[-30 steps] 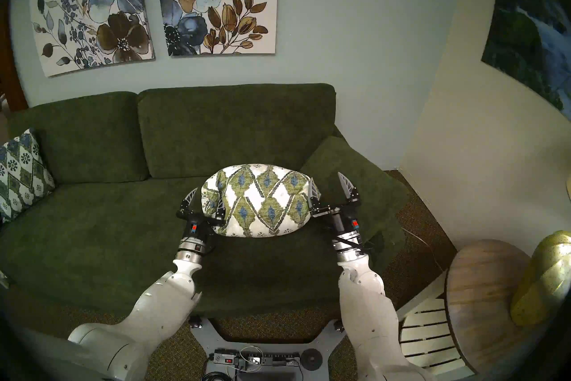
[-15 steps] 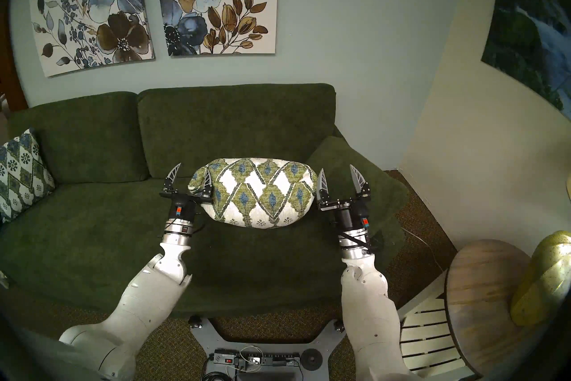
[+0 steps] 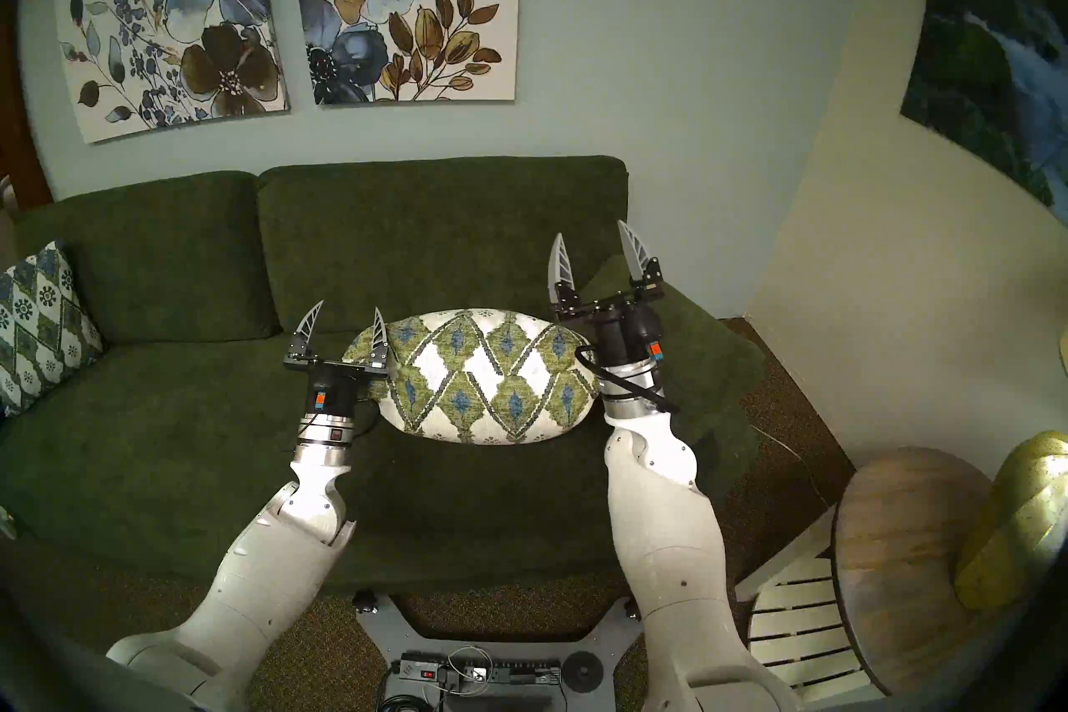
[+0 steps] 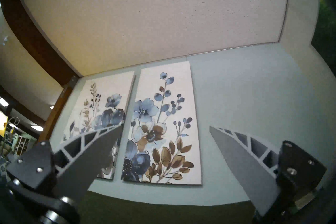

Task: Fluff a cushion

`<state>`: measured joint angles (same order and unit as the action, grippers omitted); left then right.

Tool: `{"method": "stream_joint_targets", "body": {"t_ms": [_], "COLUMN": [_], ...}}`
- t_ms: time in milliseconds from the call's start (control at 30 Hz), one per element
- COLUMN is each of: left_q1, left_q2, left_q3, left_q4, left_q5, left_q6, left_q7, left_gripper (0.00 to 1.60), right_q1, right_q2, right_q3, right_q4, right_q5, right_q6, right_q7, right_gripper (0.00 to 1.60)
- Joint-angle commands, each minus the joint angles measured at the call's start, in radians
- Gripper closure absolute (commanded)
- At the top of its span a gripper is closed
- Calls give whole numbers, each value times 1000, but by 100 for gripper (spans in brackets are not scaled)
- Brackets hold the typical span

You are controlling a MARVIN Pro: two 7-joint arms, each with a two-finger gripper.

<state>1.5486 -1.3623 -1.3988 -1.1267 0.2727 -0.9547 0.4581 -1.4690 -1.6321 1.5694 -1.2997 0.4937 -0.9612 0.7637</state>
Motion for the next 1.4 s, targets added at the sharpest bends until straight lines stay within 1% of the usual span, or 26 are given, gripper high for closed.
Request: {"method": "stream_joint_targets", "body": {"t_ms": [0, 100, 267, 333, 367, 433, 467, 533, 567, 600, 633, 700, 733, 767, 833, 867, 900, 933, 1067, 1100, 1133, 1367], "left_q1": [73, 97, 134, 139, 140, 136, 135, 137, 138, 140, 142, 152, 159, 163, 176, 181, 184, 186, 183, 182, 182, 185], "left_q2": [39, 49, 68, 73, 75, 74, 70, 69, 70, 69, 70, 70, 69, 67, 69, 69, 69, 71, 88, 92, 97, 116], "left_q3": [-14, -16, 4, 13, 17, 21, 20, 22, 23, 25, 27, 36, 43, 46, 59, 64, 71, 75, 81, 81, 84, 97], "left_q4": [-113, -140, -193, -204, -205, -191, -180, -170, -168, -166, -163, -154, -149, -144, -124, -117, -107, -102, -98, -100, -104, -115], "left_q5": [-36, -49, -73, -89, -93, -99, -101, -105, -107, -109, -112, -117, -124, -127, -138, -139, -144, -149, -169, -174, -178, -216], "left_q6": [-5, -5, -5, -5, -5, -5, -5, -5, -5, -5, -5, -5, -5, -5, -5, -5, -5, -5, -5, -5, -5, -5], "left_q7": [14, 14, 3, -1, -2, -1, 1, 1, 0, 0, -2, -7, -9, -10, -17, -20, -25, -28, -40, -42, -46, -66], "left_gripper": [0, 0, 0, 0, 0, 0, 0, 0, 0, 0, 0, 0, 0, 0, 0, 0, 0, 0, 0, 0, 0, 0], "right_q1": [-64, -90, -73, -86, -96, -129, -160, -198, -206, -196, -222, -241, -267, -260, -291, -291, -287, -290, -256, -254, -236, -177], "right_q2": [23, 27, 22, 25, 27, 32, 36, 41, 43, 43, 48, 55, 61, 61, 69, 69, 69, 68, 61, 60, 57, 46], "right_q3": [-72, -78, -80, -94, -101, -113, -114, -120, -126, -135, -142, -154, -159, -162, -165, -161, -159, -155, -145, -144, -141, -128], "right_q4": [17, 63, 62, 80, 101, 173, 196, 229, 251, 251, 289, 326, 363, 361, 426, 418, 462, 463, 564, 570, 606, 673], "right_q5": [49, 58, 91, 101, 103, 95, 103, 105, 102, 90, 92, 93, 96, 94, 99, 100, 101, 101, 98, 98, 100, 101], "right_q6": [1, 1, 1, 1, 1, 1, 1, 1, 1, 1, 1, 1, 1, 1, 1, 1, 1, 1, 1, 1, 1, 1], "right_q7": [-35, -40, -60, -69, -72, -74, -87, -93, -90, -86, -86, -89, -91, -93, -98, -103, -106, -111, -125, -129, -135, -154], "right_gripper": [0, 0, 0, 0, 0, 0, 0, 0, 0, 0, 0, 0, 0, 0, 0, 0, 0, 0, 0, 0, 0, 0]}}
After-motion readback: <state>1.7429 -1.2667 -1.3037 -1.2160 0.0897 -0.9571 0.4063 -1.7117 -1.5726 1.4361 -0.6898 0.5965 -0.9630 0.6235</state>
